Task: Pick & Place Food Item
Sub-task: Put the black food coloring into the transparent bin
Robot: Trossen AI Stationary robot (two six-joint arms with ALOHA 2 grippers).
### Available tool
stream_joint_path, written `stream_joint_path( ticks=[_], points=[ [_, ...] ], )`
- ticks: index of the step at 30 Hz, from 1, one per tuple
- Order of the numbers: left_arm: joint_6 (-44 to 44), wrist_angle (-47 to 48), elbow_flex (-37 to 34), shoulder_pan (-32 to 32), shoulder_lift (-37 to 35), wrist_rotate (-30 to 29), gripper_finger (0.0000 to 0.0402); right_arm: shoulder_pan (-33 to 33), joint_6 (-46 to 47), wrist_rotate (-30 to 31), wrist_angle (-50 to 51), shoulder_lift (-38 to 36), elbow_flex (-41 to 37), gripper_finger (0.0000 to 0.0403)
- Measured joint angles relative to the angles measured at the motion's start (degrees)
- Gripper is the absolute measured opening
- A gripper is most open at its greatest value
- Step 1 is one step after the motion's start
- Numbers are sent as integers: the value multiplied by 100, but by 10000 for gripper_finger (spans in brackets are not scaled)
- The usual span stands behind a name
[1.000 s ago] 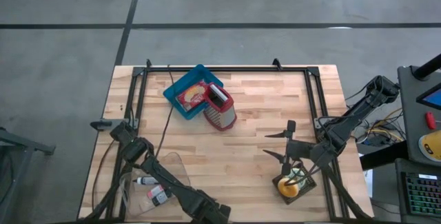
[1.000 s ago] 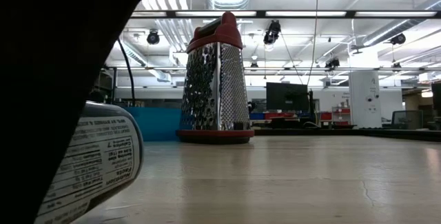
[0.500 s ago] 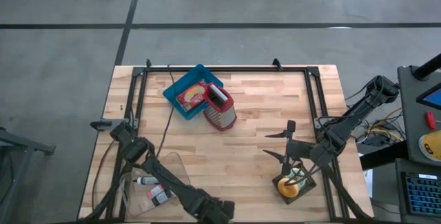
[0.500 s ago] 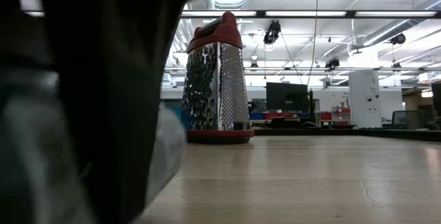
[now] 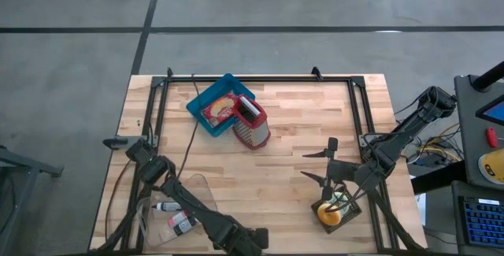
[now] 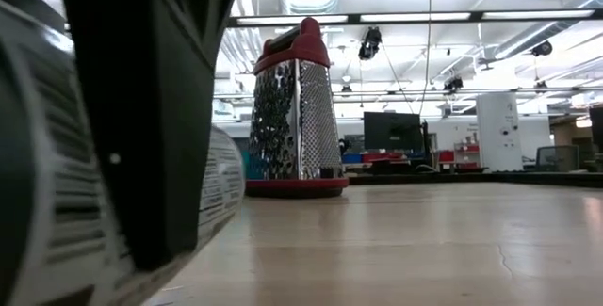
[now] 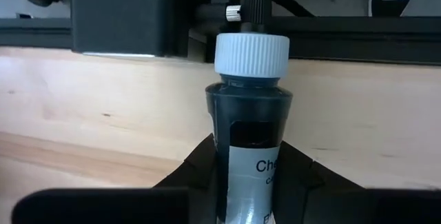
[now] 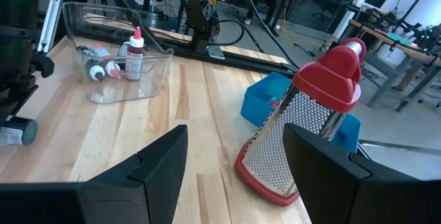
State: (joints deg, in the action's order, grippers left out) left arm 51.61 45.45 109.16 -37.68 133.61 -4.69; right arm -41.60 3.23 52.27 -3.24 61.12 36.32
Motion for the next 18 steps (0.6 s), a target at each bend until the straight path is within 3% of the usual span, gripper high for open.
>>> stream_joint_path(
  ticks=[9,18],
  points=[
    [-110,759,42,302,-163,-583,85,0,15,-25,0,0,0,233],
    [-199,1121,26,640,-204,-636,85,0,27,-26,1,0,0,233]
  ],
)
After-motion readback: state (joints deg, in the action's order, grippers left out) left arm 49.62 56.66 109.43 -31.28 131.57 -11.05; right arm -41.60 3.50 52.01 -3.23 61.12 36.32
